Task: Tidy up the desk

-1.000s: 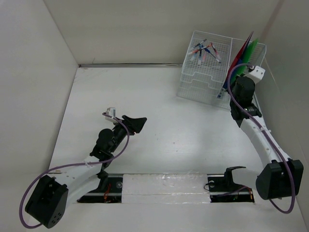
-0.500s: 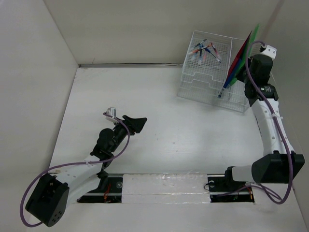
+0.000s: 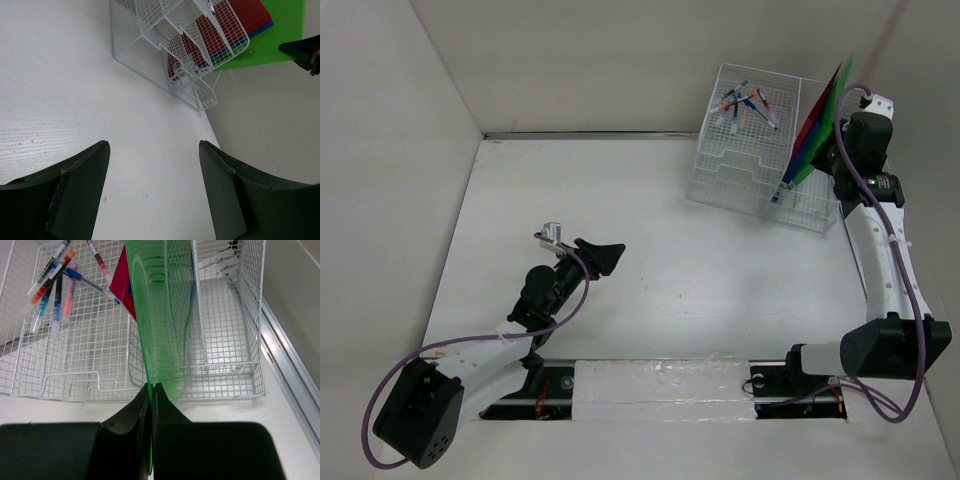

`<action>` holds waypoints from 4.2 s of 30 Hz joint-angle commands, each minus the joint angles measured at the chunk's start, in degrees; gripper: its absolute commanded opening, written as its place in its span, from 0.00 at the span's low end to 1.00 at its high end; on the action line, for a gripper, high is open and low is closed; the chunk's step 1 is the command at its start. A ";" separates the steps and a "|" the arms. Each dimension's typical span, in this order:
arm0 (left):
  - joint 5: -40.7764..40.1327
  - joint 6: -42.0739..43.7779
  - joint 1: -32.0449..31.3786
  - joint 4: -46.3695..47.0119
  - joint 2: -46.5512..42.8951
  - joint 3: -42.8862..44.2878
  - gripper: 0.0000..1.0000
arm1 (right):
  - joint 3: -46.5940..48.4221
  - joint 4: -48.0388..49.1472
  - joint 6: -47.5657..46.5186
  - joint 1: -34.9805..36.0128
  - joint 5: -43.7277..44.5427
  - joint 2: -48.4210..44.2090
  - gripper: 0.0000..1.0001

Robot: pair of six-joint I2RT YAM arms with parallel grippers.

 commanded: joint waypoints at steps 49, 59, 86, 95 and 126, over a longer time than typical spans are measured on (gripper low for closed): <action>-1.58 6.71 0.36 -1.56 0.09 4.58 0.70 | -33.99 32.14 3.80 38.38 -4.56 -24.11 1.00; -4.40 5.75 0.36 -2.62 -1.86 5.46 0.71 | -41.73 32.14 4.14 47.11 27.53 -27.70 1.00; -1.24 8.47 0.36 -2.53 -7.82 3.79 0.72 | -26.45 31.34 5.38 3.43 14.09 -3.99 0.69; -0.80 8.64 0.36 -2.09 -6.95 3.79 0.73 | -25.39 35.30 3.71 2.10 17.52 -3.27 0.23; 0.17 8.56 0.36 -0.77 -4.84 3.79 0.73 | -22.66 40.67 3.36 -2.21 5.56 1.92 0.08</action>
